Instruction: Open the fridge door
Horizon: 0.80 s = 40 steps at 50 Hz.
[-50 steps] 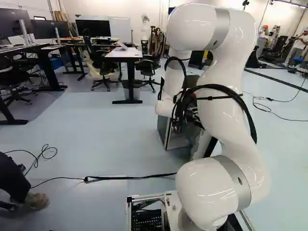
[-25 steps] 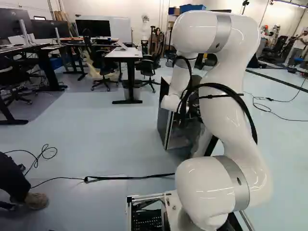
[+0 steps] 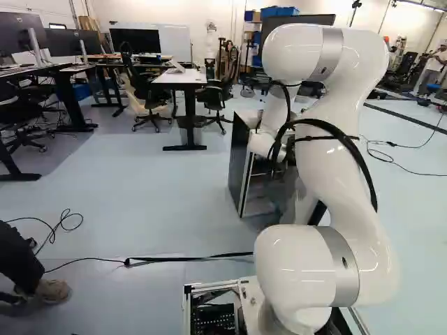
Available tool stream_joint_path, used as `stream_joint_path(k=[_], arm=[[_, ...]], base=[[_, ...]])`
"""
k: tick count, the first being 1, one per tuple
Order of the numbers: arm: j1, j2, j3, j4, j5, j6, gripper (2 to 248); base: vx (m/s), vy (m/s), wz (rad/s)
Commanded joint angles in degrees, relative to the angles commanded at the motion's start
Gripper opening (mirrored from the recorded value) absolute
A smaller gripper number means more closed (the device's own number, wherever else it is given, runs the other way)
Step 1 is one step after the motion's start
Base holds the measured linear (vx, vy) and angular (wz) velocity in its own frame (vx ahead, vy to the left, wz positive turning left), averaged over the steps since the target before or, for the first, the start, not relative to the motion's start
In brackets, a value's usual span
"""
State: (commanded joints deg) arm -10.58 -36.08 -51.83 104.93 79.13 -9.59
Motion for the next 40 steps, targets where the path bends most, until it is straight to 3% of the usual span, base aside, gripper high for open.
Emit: stream_joint_path(k=[40], arm=[[-11.4,-3.8,-8.3,0.0,-3.2,0.0,247]], base=[[0.000,0.000,0.000]])
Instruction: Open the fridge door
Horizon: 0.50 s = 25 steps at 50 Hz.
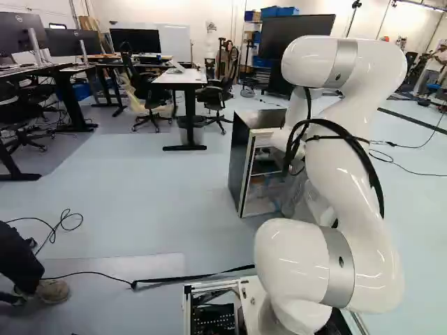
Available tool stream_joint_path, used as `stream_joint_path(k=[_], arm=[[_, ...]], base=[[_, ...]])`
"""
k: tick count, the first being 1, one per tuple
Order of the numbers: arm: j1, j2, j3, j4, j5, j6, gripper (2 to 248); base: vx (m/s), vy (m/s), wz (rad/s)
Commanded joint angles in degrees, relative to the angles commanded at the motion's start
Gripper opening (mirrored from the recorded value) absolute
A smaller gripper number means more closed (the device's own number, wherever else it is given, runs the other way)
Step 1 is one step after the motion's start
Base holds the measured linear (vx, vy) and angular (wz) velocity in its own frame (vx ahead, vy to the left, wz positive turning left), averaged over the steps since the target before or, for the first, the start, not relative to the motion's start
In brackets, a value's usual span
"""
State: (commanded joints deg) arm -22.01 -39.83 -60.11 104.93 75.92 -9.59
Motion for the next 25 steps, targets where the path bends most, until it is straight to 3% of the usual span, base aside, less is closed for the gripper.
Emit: stream_joint_path(k=[12,25], arm=[[-3.2,-1.3,-2.8,0.0,-1.0,0.0,247],[-3.9,-1.5,-3.2,0.0,-1.7,0.0,247]], base=[[0.000,0.000,0.000],[0.000,0.000,0.000]])
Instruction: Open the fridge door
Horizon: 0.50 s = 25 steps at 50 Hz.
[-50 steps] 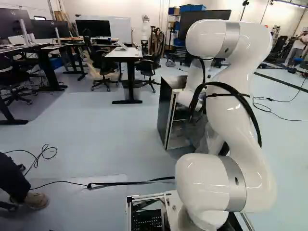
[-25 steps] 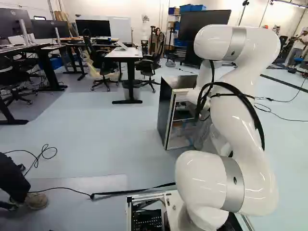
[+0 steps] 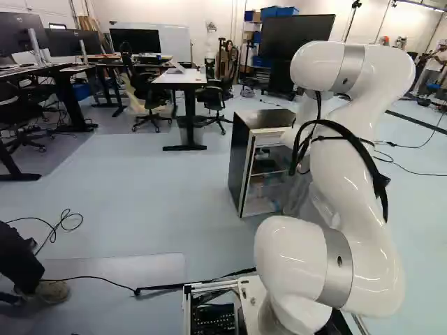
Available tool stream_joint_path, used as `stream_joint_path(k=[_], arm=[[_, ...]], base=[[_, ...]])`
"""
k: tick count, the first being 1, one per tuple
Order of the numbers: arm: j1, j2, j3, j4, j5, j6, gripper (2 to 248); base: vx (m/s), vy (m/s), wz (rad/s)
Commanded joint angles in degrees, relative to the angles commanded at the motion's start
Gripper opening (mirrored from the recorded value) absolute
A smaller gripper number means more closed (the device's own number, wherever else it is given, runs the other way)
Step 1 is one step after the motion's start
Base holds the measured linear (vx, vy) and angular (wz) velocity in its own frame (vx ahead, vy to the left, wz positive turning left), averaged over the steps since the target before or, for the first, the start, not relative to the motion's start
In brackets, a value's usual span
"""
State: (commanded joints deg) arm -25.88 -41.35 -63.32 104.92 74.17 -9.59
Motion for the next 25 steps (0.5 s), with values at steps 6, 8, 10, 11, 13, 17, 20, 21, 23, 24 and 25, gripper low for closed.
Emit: stream_joint_path(k=[6,8,10,11,13,17,20,21,23,24,25], arm=[[0.7,0.7,1.4,-0.6,-0.1,0.0,247],[1.1,1.0,2.1,-1.1,-0.1,0.0,247],[1.4,1.3,2.7,-1.6,-0.1,0.0,247],[1.5,1.5,3.0,-1.9,-0.1,0.0,247],[1.9,1.8,3.7,-2.6,-0.1,0.0,247],[2.7,2.5,5.2,-4.0,-0.1,0.0,247],[3.3,3.0,6.2,-5.2,-0.1,0.0,247],[3.4,3.2,6.6,-5.6,-0.1,0.0,247],[3.8,3.6,7.3,-6.4,-0.1,0.0,247],[4.1,3.8,7.7,-6.9,-0.1,0.0,247],[4.2,3.9,8.1,-7.2,-0.1,0.0,247]], base=[[0.000,0.000,0.000],[0.000,0.000,0.000],[0.000,0.000,0.000],[0.000,0.000,0.000],[0.000,0.000,0.000],[0.000,0.000,0.000],[0.000,0.000,0.000],[0.000,0.000,0.000],[0.000,0.000,0.000],[0.000,0.000,0.000],[0.000,0.000,0.000]])
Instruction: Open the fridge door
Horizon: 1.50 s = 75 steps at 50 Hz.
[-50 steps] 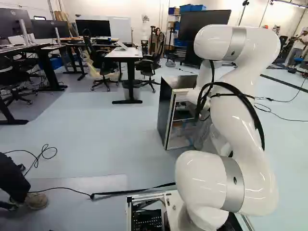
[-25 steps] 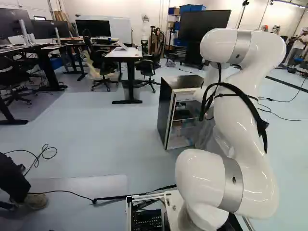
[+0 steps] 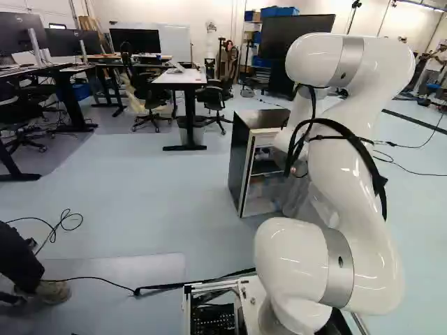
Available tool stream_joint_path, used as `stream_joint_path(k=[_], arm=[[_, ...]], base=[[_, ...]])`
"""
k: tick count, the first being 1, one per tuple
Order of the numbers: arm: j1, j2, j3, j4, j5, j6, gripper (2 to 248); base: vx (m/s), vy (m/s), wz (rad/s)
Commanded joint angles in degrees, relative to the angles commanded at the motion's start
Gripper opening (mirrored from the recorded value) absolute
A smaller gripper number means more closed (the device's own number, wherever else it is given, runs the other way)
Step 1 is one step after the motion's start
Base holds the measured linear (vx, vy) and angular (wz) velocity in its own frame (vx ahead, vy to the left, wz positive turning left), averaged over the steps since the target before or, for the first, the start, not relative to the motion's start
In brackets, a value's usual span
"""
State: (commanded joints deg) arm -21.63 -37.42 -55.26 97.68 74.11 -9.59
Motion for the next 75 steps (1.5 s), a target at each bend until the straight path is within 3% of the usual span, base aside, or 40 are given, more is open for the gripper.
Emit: stream_joint_path(k=[35,75], arm=[[7.2,6.7,12.4,-14.3,0.0,0.0,247],[8.3,8.8,14.6,-18.0,-0.8,0.3,247]], base=[[0.000,0.000,0.000],[0.000,0.000,0.000]])
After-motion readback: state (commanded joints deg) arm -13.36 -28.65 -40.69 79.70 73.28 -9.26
